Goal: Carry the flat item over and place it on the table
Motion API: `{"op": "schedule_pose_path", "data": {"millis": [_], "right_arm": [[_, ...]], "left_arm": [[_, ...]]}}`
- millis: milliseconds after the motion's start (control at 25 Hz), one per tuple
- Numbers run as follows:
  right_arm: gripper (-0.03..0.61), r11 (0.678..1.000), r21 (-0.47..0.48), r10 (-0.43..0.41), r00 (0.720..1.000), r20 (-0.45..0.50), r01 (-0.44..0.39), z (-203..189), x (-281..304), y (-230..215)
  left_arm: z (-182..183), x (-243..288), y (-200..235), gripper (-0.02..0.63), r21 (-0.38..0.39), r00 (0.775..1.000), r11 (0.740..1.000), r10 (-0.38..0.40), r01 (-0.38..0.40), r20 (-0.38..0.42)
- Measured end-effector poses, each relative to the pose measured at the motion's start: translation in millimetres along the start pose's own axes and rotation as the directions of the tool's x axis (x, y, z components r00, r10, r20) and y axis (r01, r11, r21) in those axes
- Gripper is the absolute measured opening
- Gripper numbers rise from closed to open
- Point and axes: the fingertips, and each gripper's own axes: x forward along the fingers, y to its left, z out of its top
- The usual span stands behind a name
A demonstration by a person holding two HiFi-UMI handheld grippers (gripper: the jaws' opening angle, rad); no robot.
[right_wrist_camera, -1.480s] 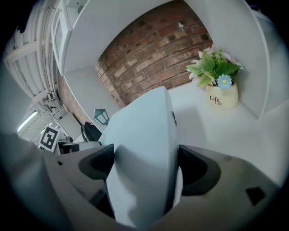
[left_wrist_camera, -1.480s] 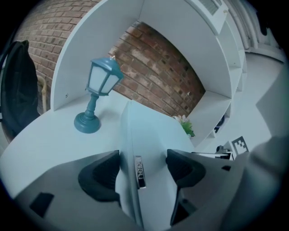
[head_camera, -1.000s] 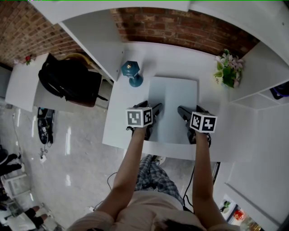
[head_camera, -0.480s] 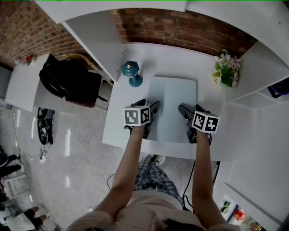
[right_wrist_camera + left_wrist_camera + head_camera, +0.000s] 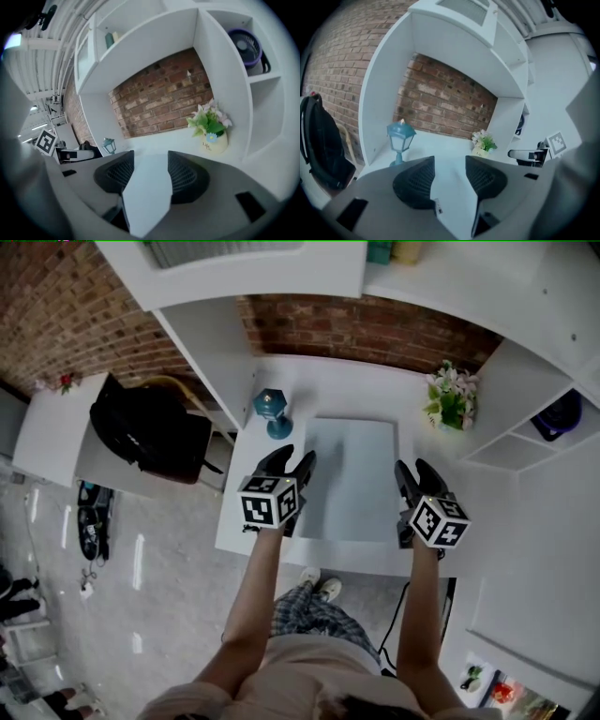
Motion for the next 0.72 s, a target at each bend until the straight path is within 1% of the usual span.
{"op": "schedule_pose_path", "data": {"millis": [40,120,160,280,360,480,600,720], "right_arm": [[0.226,1.0,-0.02,-0.002,0.999,0.035,0.003,9.3,-9.1,2.6],[0.157,0.998,-0.058,-0.006,0.994,0.106,0.012,27.0,-27.5,8.8],[0.133,0.997,-0.075,-0.008,0.99,0.139,0.018,35.1,-36.5,12.1],[0.087,0.992,-0.116,-0.019,0.974,0.225,0.046,55.2,-62.8,21.4],[0.053,0.989,-0.135,-0.029,0.961,0.277,0.069,67.5,-79.6,26.0],[0.031,0.987,-0.139,-0.029,0.937,0.347,0.082,83.5,-99.4,32.4],[0.018,0.985,-0.149,-0.025,0.917,0.398,0.091,95.0,-118.1,38.5],[0.018,0.98,-0.169,-0.025,0.901,0.433,0.109,103.4,-133.9,43.9]], "left_arm": [[10.4,-7.8,-4.9,0.208,0.017,0.999,1.0,-0.006,0.005,0.034],[28.7,-23.8,-12.6,0.168,0.04,0.995,0.999,-0.013,0.01,0.098],[36.5,-32.0,-15.4,0.15,0.054,0.992,0.999,-0.015,0.008,0.127],[57.4,-57.8,-24.6,0.098,0.102,0.977,0.995,-0.024,0.003,0.212],[68.7,-74.0,-31.8,0.075,0.131,0.965,0.991,-0.038,0.004,0.26],[82.1,-95.0,-40.0,0.054,0.179,0.945,0.984,-0.056,-0.003,0.321],[92.8,-114.0,-45.1,0.038,0.207,0.923,0.978,-0.067,-0.014,0.379],[98.9,-128.0,-46.8,0.031,0.226,0.913,0.974,-0.07,-0.025,0.402]]}}
